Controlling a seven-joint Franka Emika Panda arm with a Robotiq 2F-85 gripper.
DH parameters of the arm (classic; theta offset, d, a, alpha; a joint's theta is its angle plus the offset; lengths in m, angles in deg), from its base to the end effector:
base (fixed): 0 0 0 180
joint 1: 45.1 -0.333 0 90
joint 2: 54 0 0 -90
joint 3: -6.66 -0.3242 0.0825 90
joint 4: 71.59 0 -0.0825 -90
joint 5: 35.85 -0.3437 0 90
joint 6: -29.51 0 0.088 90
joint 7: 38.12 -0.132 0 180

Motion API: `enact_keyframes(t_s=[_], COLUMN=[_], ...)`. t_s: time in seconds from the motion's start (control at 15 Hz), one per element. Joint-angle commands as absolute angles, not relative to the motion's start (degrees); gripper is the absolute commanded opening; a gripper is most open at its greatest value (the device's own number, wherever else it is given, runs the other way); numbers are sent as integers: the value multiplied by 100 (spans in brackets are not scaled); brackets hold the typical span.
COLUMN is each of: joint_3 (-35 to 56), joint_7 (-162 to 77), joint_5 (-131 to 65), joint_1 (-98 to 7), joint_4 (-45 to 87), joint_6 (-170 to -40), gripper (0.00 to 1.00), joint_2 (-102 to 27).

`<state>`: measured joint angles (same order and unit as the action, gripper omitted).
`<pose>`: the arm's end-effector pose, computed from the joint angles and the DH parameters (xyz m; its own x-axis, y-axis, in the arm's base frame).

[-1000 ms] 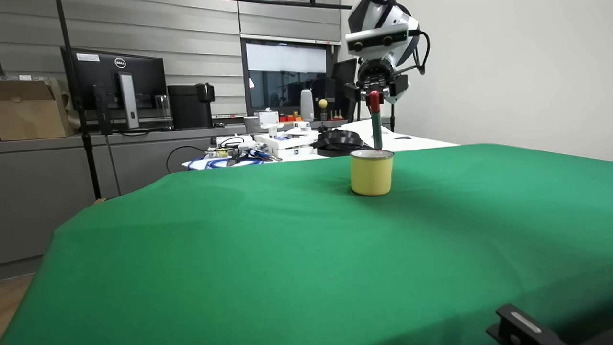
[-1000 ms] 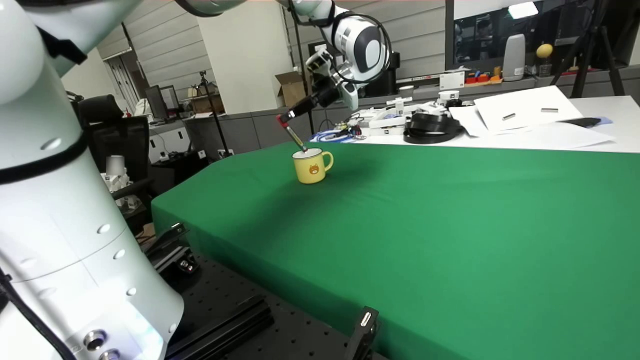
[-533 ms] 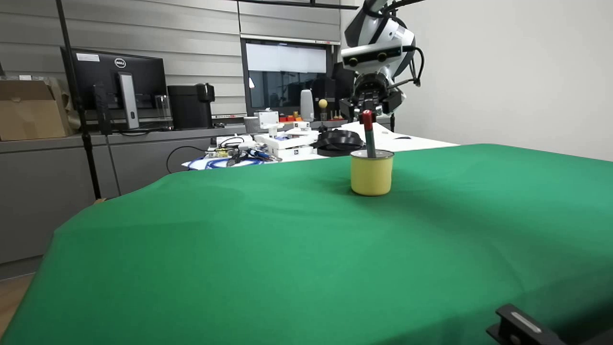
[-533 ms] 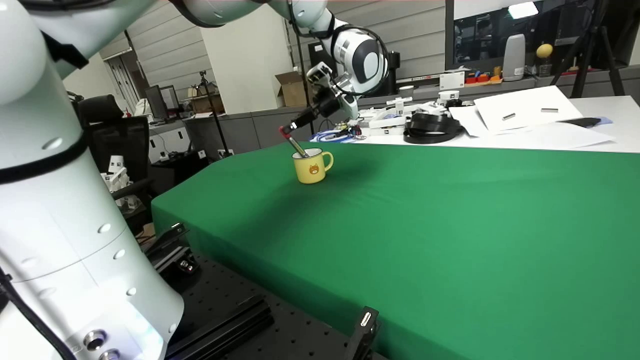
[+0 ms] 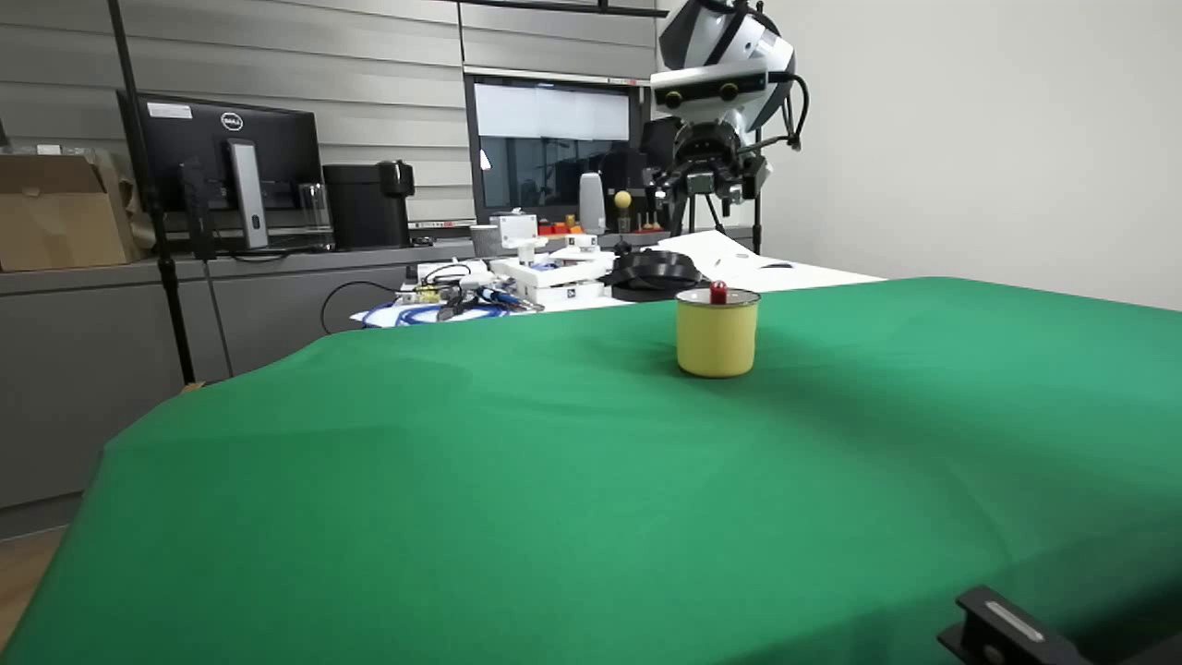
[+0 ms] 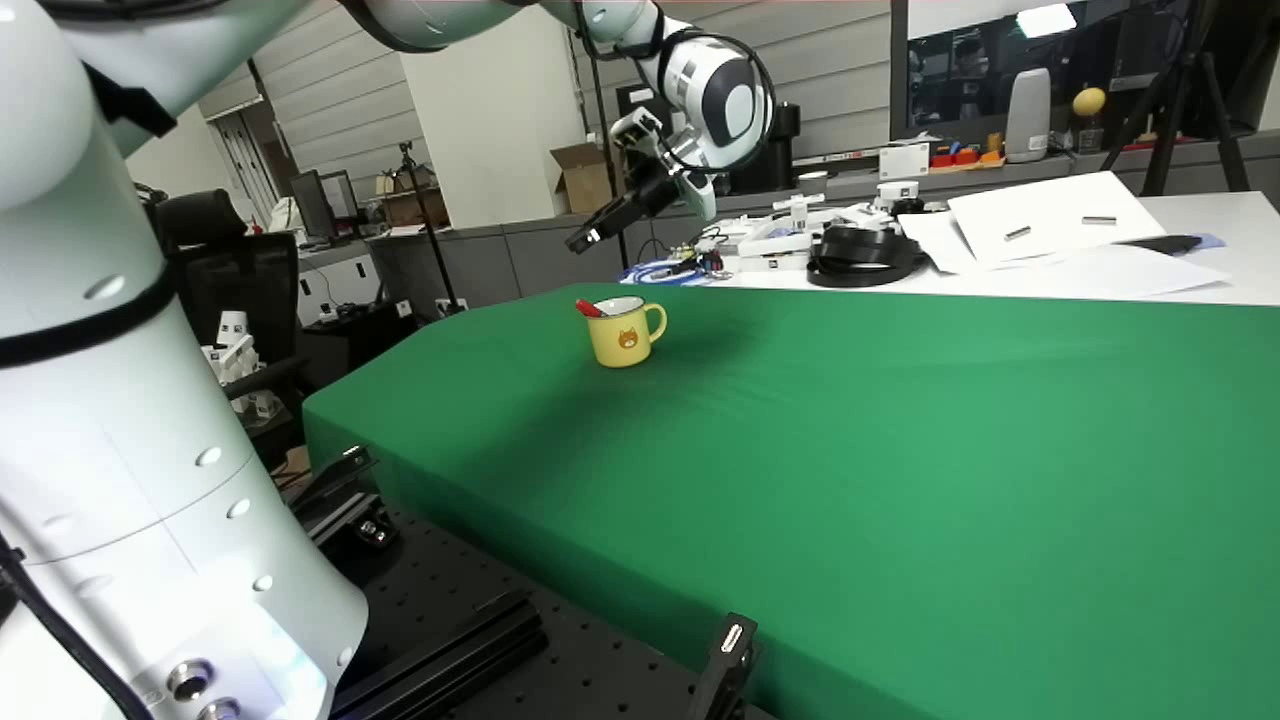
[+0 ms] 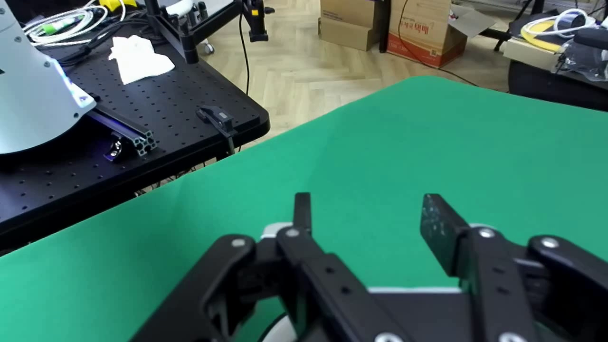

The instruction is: Pick the marker and put it in the cup

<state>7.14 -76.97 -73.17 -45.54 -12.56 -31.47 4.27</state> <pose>0.6159 0.0972 0.2307 0.2939 -0.2754 -0.9153 -0.5904 -0.8054 0.0528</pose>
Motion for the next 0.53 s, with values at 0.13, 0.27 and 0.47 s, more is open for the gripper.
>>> enact_keyframes(t_s=[0.13,0.27,0.47], joint_3=[645,686,690], joint_7=[-7901,-7715,-7714], joint_5=[-7229,-7275,-7278], joint_1=[-4398,-4440,-4420], joint_4=[-1884,-1687,-1712], joint_6=[-2225,-2417,-2337], gripper=[100,95,100], joint_2=[408,367,371])
